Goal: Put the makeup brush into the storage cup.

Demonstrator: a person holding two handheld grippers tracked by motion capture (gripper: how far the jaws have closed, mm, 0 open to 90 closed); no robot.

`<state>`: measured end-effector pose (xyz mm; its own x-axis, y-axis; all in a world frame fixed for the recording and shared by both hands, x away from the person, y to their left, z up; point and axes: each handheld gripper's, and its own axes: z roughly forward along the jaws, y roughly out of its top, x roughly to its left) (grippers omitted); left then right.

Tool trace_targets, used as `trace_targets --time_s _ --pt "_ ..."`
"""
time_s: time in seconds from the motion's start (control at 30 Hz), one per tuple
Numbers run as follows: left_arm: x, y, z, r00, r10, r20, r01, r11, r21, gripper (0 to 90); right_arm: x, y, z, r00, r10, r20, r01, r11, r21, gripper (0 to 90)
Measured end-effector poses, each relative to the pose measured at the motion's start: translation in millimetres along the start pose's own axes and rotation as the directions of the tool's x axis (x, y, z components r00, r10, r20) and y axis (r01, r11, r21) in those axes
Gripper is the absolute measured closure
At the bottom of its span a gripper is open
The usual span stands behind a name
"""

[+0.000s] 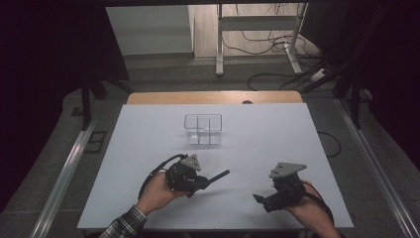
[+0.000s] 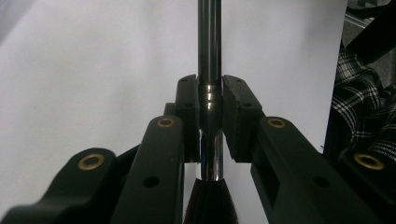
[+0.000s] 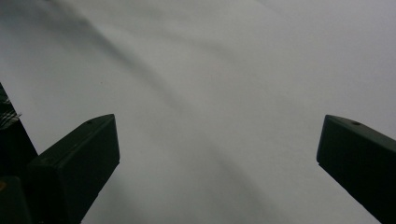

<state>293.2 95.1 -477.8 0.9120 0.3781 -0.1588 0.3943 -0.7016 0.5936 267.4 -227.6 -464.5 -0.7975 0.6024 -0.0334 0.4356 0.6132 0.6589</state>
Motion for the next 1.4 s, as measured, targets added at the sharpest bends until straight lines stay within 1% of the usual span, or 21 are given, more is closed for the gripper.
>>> trace_targets --time_s 0.1,0.13,0.17,0.3,0.33,0.37,0.47,0.6,0.73,0.77,0.8,0.83,0.93,1.03,1.13,1.23,1.27,1.33,1.4 --pt "-0.8 1.2 1.3 1.0 0.006 0.003 -0.006 1.0 0.002 77.4 3.7 5.1 4.0 0.9999 -0.016 -0.007 0.016 1.0 0.005 0.0" --pt "-1.1 2.1 1.5 0.9999 0.017 0.004 -0.017 0.9998 0.009 77.5 4.8 6.8 5.5 0.9996 -0.027 -0.008 0.027 1.0 0.008 0.0" --pt "-2.3 2.6 2.5 0.9999 0.01 0.005 -0.01 0.9999 0.002 77.5 6.5 9.0 7.4 0.9994 -0.033 -0.011 0.033 0.999 0.011 0.0" --pt "-4.0 4.8 4.4 0.9998 0.019 0.01 -0.019 0.9998 0.005 77.5 11.1 15.4 13.8 0.9982 -0.053 -0.029 0.054 0.998 0.015 0.0" --pt "-4.0 5.5 4.5 0.9995 0.028 0.013 -0.028 0.9995 0.015 77.5 11.8 16.5 14.9 0.9978 -0.059 -0.031 0.06 0.998 0.016 0.0" --pt "-5.0 5.9 5.3 0.9997 0.02 0.012 -0.02 0.9997 0.009 77.5 13.2 18.3 16.5 0.9972 -0.066 -0.034 0.067 0.998 0.02 0.0" --pt "-5.6 7.1 6.4 0.9995 0.026 0.017 -0.027 0.9995 0.017 77.5 16.0 22.3 20.6 0.9962 -0.078 -0.04 0.079 0.997 0.024 0.0" --pt "-6.9 8.4 8.6 0.9994 0.027 0.023 -0.028 0.9994 0.02 77.5 18.7 27.2 26.2 0.9959 -0.082 -0.038 0.084 0.996 0.04 0.0" --pt "-8.2 9.9 10.2 0.9991 0.033 0.027 -0.034 0.9991 0.026 77.5 22.0 31.9 31.3 0.9937 -0.106 -0.036 0.108 0.993 0.057 0.0" --pt "-8.9 10.6 10.8 0.999 0.034 0.029 -0.035 0.999 0.028 77.5 22.9 32.7 32.2 0.9936 -0.106 -0.04 0.108 0.992 0.059 0.0" --pt "-9.7 10.8 11.3 0.9991 0.03 0.03 -0.031 0.9992 0.025 77.5 23.7 34.4 33.6 0.9919 -0.118 -0.047 0.121 0.99 0.067 0.0" --pt "-10.1 11.4 11.5 0.9989 0.04 0.026 -0.041 0.9987 0.03 77.6 24.5 35.4 34.5 0.9914 -0.122 -0.049 0.125 0.99 0.072 0.0" --pt "-11.6 12.9 12.3 0.9985 0.045 0.032 -0.046 0.9983 0.036 77.6 26.6 39.6 36.9 0.99 -0.12 -0.074 0.126 0.988 0.084 0.0" --pt "-12.6 13.9 12.8 0.9982 0.05 0.035 -0.051 0.9979 0.041 77.6 29.6 44.4 38.7 0.9889 -0.126 -0.078 0.133 0.988 0.085 0.2" --pt "-13.9 14.8 13.3 0.998 0.05 0.038 -0.052 0.9977 0.043 77.6 32.7 48.0 41.0 0.987 -0.148 -0.061 0.154 0.984 0.092 2.7" --pt "-14.2 15.1 13.5 0.9976 0.059 0.037 -0.061 0.997 0.049 77.6 34.7 50.8 44.0 0.9802 -0.191 -0.051 0.195 0.976 0.095 5.5" --pt "-14.9 15.2 13.8 0.9978 0.053 0.039 -0.055 0.9975 0.044 77.6 35.9 52.0 45.2 0.977 -0.208 -0.044 0.212 0.973 0.092 6.7" --pt "-15.1 15.4 13.7 0.9978 0.055 0.037 -0.057 0.9974 0.045 77.6 37.6 53.7 46.1 0.9742 -0.222 -0.039 0.225 0.97 0.089 8.9" --pt "-15.3 15.8 13.3 0.9978 0.055 0.038 -0.057 0.9973 0.046 77.6 39.9 56.4 47.8 0.9696 -0.243 -0.03 0.245 0.965 0.096 11.3"
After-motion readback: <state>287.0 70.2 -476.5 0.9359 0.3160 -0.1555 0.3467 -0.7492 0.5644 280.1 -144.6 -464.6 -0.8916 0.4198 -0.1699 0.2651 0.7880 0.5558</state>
